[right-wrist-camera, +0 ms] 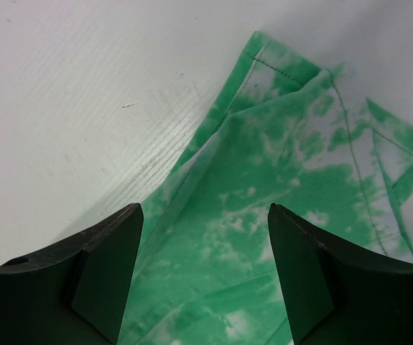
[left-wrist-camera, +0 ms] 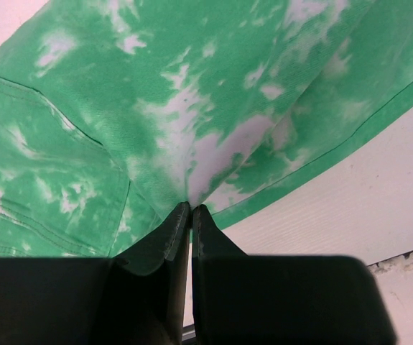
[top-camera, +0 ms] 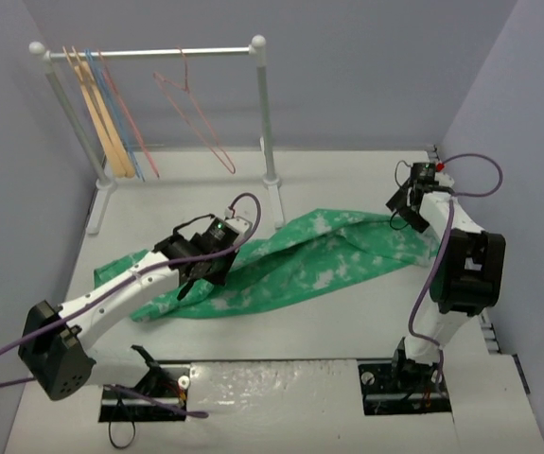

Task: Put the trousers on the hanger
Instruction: Fold the trousers at the center of the board.

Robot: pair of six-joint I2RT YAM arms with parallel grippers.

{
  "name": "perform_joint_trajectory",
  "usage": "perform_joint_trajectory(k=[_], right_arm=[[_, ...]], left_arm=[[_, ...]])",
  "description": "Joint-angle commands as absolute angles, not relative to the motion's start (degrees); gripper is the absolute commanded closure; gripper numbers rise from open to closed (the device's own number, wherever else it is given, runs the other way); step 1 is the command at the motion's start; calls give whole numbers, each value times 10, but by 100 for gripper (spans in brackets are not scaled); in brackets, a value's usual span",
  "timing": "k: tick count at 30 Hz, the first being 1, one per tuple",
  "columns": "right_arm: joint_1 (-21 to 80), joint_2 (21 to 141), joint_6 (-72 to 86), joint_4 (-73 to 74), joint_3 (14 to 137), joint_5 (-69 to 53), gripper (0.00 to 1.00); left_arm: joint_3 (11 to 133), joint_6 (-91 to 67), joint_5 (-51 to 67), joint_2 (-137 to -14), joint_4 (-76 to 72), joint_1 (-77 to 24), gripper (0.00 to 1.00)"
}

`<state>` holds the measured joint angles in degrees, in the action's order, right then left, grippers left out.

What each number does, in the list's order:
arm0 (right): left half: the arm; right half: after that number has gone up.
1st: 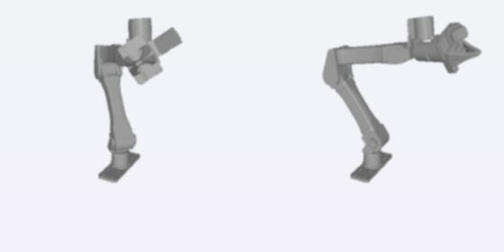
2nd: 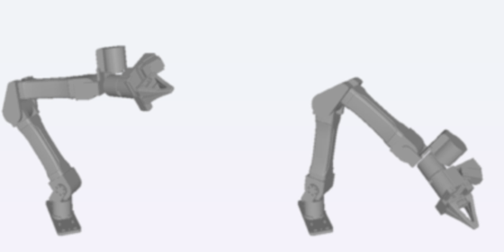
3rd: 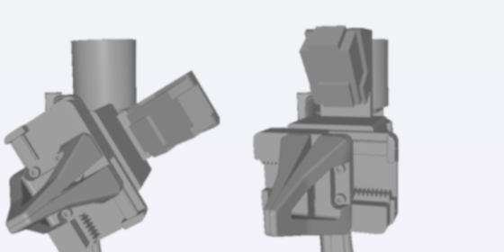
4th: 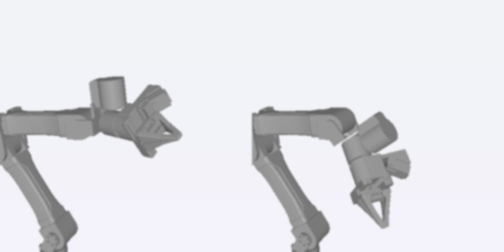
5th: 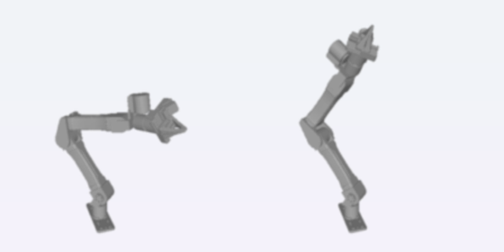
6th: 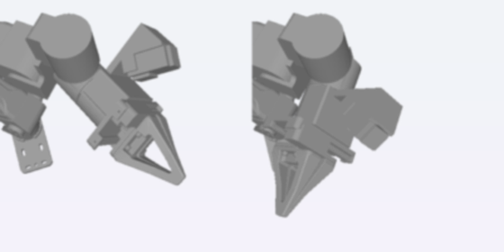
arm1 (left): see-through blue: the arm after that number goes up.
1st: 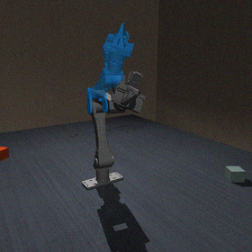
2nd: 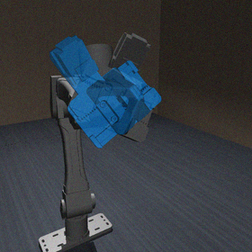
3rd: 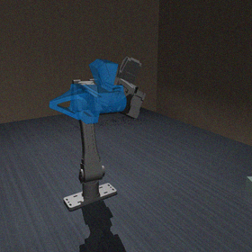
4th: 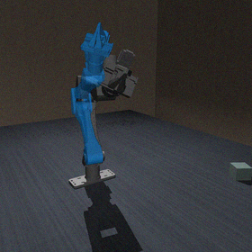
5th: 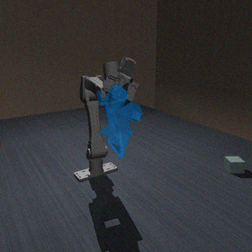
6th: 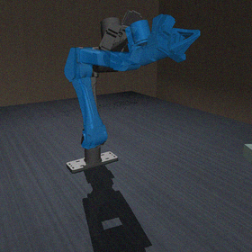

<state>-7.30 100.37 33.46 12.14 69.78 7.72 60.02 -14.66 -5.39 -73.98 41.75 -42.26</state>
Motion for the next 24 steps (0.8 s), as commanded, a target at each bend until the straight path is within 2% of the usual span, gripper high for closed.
perform_joint_trajectory(k=[1, 9, 12, 14, 21, 24], right_arm=[[-71, 1029, 378, 109, 738, 99, 33], [-70, 1059, 408, 91, 745, 91, 35], [-70, 1069, 414, 90, 750, 89, 41], [-69, 1075, 418, 88, 749, 87, 51], [-69, 1076, 422, 87, 750, 76, 95], [-68, 1070, 417, 87, 761, 69, 100]], left_arm=[[599, -162, -56, -709, 401, -422, 100], [589, -156, -57, -694, 407, -423, 100], [588, -155, -54, -692, 408, -422, 100], [589, -155, -55, -692, 409, -422, 100], [594, -154, -54, -688, 412, -422, 100], [598, -152, -59, -687, 415, -421, 100]])
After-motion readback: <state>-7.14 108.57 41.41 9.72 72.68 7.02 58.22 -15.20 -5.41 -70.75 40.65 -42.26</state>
